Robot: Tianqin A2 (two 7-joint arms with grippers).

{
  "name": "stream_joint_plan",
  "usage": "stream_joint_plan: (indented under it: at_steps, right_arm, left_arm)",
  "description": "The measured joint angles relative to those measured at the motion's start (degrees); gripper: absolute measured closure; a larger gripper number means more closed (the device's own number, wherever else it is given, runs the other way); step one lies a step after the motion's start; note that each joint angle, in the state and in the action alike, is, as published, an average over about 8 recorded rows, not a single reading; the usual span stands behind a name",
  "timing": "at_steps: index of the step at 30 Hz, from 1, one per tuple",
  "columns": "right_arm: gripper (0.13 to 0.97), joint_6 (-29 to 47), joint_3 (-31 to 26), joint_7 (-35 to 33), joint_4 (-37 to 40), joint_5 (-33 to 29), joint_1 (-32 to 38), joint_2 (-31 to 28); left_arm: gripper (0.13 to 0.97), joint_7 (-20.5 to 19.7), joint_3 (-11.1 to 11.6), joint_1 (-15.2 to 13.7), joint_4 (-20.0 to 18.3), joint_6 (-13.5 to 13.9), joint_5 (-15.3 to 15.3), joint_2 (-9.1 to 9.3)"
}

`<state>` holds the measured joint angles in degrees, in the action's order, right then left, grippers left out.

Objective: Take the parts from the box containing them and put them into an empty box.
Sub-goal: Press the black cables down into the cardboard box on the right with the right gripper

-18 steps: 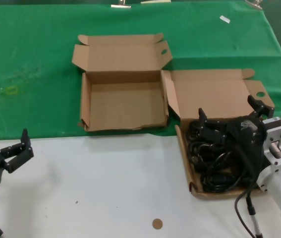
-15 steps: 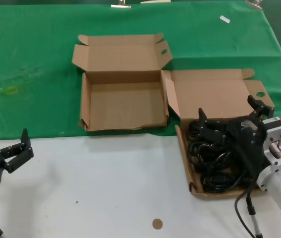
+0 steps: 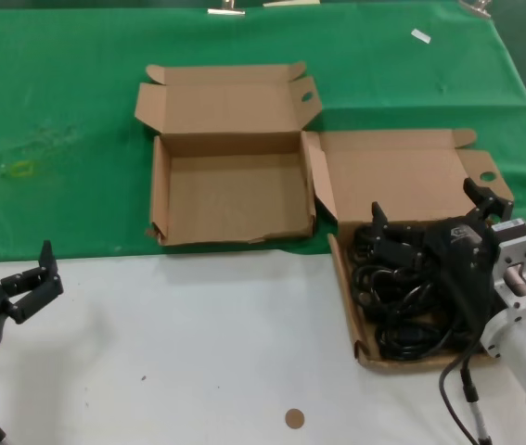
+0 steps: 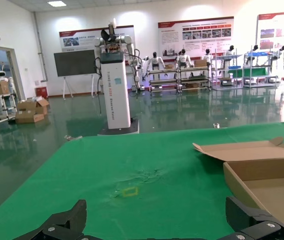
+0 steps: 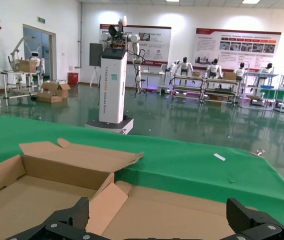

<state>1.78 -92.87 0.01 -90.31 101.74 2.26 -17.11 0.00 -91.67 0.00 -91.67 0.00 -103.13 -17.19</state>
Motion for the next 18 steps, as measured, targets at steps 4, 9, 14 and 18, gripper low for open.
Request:
stream_joint_plan:
  at_steps: [4,9,14,18]
  right_arm:
    - [0.129,0.00,0.00,0.00,0.00,0.00,0.00,0.00]
    - [0.129,0.00,0.00,0.00,0.00,0.00,0.00,0.00]
    - [0.129,0.00,0.00,0.00,0.00,0.00,0.00,0.00]
    - [0.129,0.00,0.00,0.00,0.00,0.00,0.00,0.00]
  left_arm:
    - [0.132,0.00,0.00,0.00,0.00,0.00,0.00,0.00]
    - [0.132,0.00,0.00,0.00,0.00,0.00,0.00,0.00]
    - [0.132,0.00,0.00,0.00,0.00,0.00,0.00,0.00]
    - [0.132,0.00,0.00,0.00,0.00,0.00,0.00,0.00]
